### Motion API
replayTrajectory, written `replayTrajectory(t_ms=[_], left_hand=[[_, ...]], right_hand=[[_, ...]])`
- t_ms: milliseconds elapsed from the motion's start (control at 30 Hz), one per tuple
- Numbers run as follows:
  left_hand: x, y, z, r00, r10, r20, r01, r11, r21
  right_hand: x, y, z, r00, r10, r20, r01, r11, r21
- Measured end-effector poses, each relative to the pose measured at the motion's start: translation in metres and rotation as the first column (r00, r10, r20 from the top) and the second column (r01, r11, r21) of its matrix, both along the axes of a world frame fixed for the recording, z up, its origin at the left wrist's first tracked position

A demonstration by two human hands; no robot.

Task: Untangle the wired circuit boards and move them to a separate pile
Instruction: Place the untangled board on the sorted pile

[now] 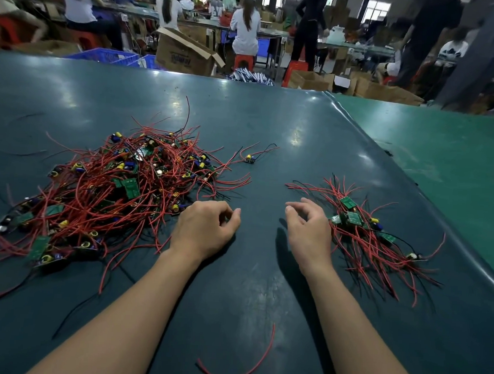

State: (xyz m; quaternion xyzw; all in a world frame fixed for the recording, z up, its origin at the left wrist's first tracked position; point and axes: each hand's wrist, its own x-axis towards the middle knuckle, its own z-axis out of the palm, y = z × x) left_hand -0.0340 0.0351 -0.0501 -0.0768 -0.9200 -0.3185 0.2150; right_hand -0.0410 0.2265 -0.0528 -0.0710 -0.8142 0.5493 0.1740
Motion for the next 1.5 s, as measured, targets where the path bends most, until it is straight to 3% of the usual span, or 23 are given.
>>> replayTrajectory(t_ms=[133, 267, 567, 700, 833, 900, 1267, 1367, 1433, 1500], left_hand=[[0.0, 0.001, -0.002, 0.999, 0.019, -0.027, -0.021, 0.998, -0.051], [0.002, 0.003, -0.003, 0.994, 0.035, -0.101, -0.048, 0.99, -0.135], [0.004, 0.002, -0.002, 0.943, 0.073, -0.325, -0.153, 0.961, -0.229], [-0.002, -0.006, 0.02, 0.937, -0.111, -0.332, -0.088, 0.843, -0.531], [-0.029, -0.037, 0.059, 0.977, 0.138, -0.159, -0.211, 0.645, -0.734], [-0.036, -0.049, 0.068, 0.972, 0.235, -0.022, -0.158, 0.579, -0.8], [-0.042, -0.066, 0.063, 0.99, 0.002, 0.14, 0.129, 0.384, -0.914], [-0.043, -0.074, 0.073, 0.987, -0.059, 0.147, 0.158, 0.439, -0.884], [-0.041, -0.08, 0.084, 0.993, -0.087, 0.079, 0.117, 0.653, -0.748], [-0.035, -0.084, 0.099, 0.995, -0.093, -0.04, 0.067, 0.898, -0.434]], right_hand=[[-0.001, -0.009, -0.002, 0.999, 0.003, -0.048, 0.009, 0.967, 0.255], [-0.002, -0.012, -0.006, 0.998, 0.026, -0.054, -0.004, 0.926, 0.378], [-0.001, -0.011, -0.003, 1.0, 0.022, -0.014, -0.014, 0.917, 0.399], [-0.001, -0.009, -0.002, 1.0, 0.002, -0.031, 0.009, 0.932, 0.363], [0.0, -0.009, -0.001, 1.0, -0.011, -0.029, 0.02, 0.936, 0.351], [0.001, -0.011, -0.001, 1.0, -0.008, -0.014, 0.013, 0.935, 0.354], [0.004, -0.011, -0.001, 0.998, -0.023, -0.06, 0.04, 0.955, 0.294], [0.007, -0.011, 0.0, 0.998, -0.028, -0.055, 0.04, 0.972, 0.232], [0.009, -0.009, 0.0, 0.998, -0.014, -0.056, 0.027, 0.972, 0.234], [0.012, -0.009, 0.0, 0.998, 0.015, -0.068, 0.004, 0.963, 0.271]])
